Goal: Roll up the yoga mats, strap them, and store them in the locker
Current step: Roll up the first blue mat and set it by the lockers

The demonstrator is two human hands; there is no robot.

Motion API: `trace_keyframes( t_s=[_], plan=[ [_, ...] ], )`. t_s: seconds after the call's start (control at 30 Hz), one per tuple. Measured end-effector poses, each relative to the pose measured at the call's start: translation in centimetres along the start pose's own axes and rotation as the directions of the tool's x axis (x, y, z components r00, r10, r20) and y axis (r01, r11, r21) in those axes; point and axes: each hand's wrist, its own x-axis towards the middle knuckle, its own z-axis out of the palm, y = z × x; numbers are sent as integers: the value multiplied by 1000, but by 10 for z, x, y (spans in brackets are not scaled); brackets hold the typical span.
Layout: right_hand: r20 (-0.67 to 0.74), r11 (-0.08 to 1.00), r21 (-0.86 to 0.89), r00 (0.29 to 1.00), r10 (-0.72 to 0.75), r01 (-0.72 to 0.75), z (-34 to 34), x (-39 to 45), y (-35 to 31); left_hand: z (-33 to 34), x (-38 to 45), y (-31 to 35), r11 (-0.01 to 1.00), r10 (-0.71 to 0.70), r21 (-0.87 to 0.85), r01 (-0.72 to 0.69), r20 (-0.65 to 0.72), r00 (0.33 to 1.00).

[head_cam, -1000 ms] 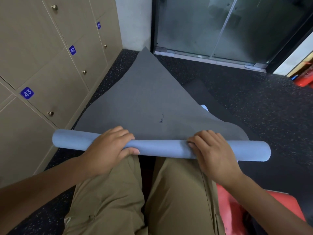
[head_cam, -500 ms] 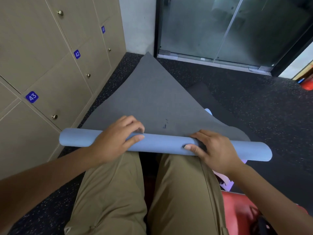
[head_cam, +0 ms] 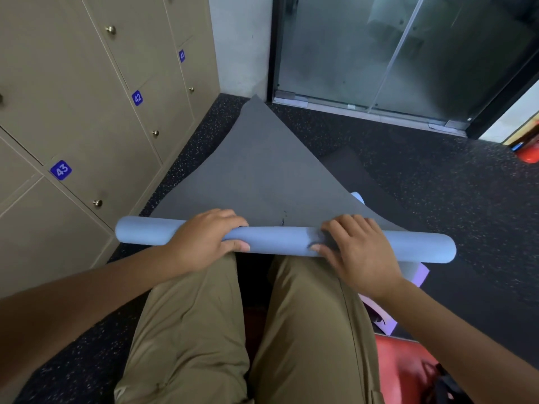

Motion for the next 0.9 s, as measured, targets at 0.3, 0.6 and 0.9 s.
trace_keyframes(
  t_s=[0.3,0.6,0.9],
  plan=[
    [218,982,175,976,23,-63,13,15,26,-15,52,-19,980,-123,-113,164,303,945],
    [475,885,378,878,66,-271,10,48,52,21,25,-10,932,110,357,-56,-131,985],
    [429,972,172,901,70,-157,21,54,53,24,62,-14,869,116,486,-91,-21,993]
  ],
)
